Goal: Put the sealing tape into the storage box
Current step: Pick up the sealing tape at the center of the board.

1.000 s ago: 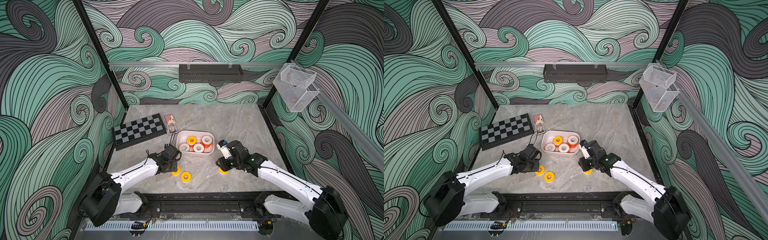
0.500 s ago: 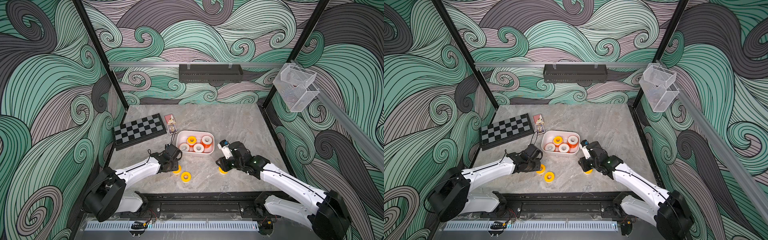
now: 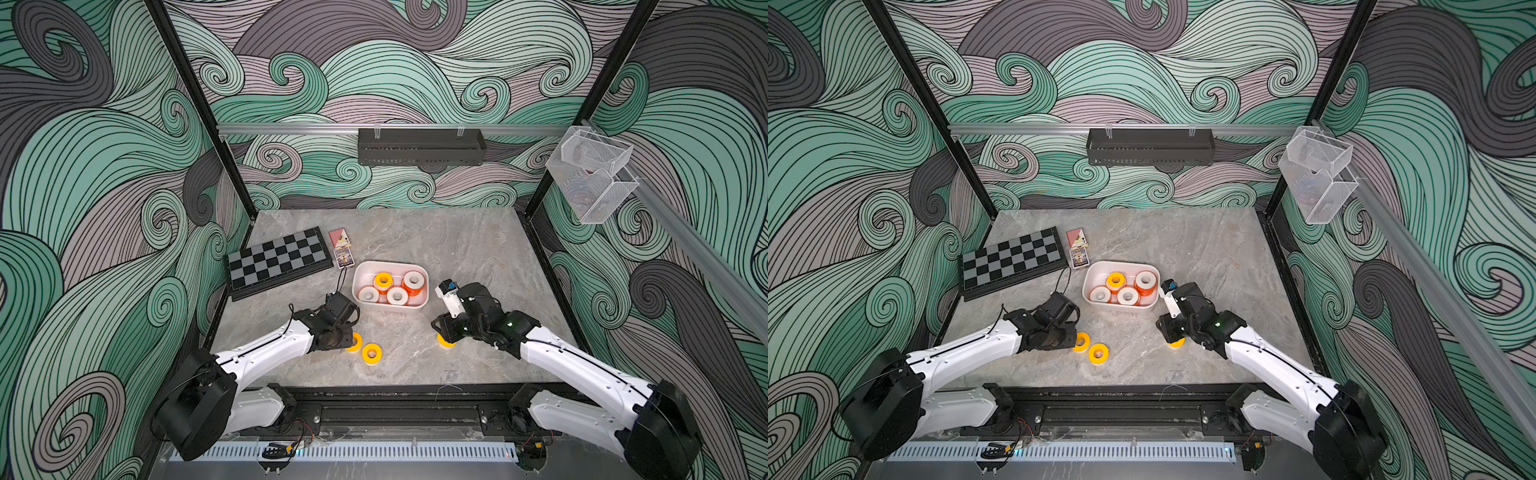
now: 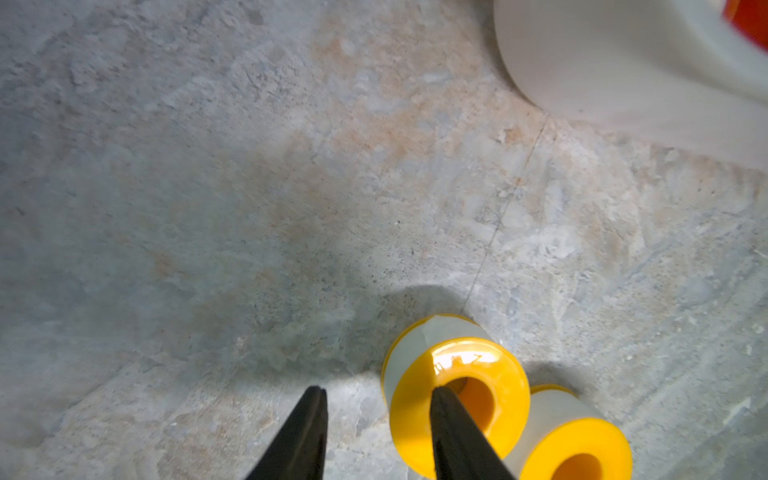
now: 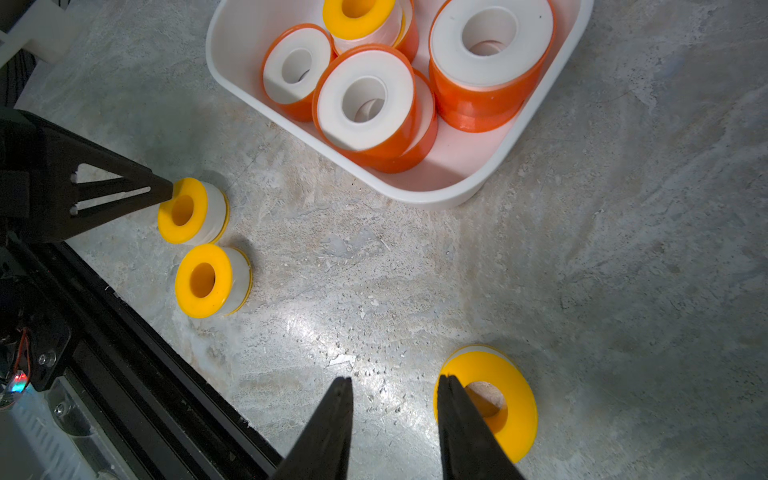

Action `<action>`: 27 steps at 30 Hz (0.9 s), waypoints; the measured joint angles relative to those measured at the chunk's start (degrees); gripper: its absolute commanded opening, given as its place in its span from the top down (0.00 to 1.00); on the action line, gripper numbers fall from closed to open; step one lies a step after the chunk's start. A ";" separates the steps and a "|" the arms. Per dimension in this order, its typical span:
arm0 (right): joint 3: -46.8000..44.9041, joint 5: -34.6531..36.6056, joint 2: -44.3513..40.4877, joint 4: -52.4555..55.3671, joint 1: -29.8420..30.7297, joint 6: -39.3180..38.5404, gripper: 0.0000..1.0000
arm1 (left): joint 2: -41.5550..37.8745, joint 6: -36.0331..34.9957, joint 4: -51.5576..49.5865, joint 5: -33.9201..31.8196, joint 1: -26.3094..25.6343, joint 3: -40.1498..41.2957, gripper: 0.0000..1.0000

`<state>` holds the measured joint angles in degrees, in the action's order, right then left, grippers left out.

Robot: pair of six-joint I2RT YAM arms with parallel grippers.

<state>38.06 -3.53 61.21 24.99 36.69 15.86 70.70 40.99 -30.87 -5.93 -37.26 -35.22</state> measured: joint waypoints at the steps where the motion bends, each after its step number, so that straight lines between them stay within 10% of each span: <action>1: 0.00 0.00 0.00 0.00 0.00 0.00 0.62 | 0.09 0.00 0.00 0.26 -0.02 0.07 0.55; 27: -0.44 -0.07 -0.02 0.00 0.00 0.00 0.61 | 7.98 -0.48 -1.51 0.87 -2.64 -4.13 0.81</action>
<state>37.63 -3.60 61.19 24.99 36.69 15.86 78.67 40.51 -32.38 -5.06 -39.90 -39.35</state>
